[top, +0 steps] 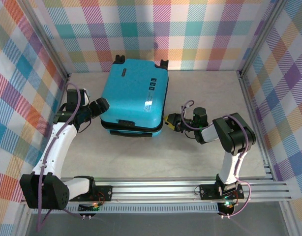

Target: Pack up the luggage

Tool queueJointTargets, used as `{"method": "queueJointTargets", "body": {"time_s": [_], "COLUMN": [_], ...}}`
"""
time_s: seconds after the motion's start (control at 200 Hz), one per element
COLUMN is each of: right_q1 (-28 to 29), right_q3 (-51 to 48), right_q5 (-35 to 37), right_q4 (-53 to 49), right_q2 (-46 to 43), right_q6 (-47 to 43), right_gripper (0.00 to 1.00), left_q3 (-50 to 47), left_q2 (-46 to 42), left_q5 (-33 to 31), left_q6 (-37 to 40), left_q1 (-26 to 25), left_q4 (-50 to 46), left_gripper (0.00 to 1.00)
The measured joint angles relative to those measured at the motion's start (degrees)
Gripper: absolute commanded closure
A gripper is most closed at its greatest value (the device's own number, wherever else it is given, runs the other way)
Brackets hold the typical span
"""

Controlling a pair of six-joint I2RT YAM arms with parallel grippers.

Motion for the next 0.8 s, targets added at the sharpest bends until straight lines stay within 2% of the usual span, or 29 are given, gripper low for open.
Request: {"method": "queueJointTargets", "body": {"time_s": [0.49,0.8], "right_q1": [-0.1,0.0], "right_q3": [0.7,0.7], "right_q5": [-1.0,-1.5], "right_q4": [0.3,3.1], "right_q2": [0.0,0.0], "right_q6": [0.2,1.4], "right_gripper": [0.51,0.52], "left_q3": [0.0,0.0], "left_q2": [0.0,0.0], "left_q5": [0.0,0.0], "left_q6": [-0.2,-0.2], "left_q1": [0.0,0.0], "left_q4": [0.0,0.0], "left_gripper": [0.18,0.18]}}
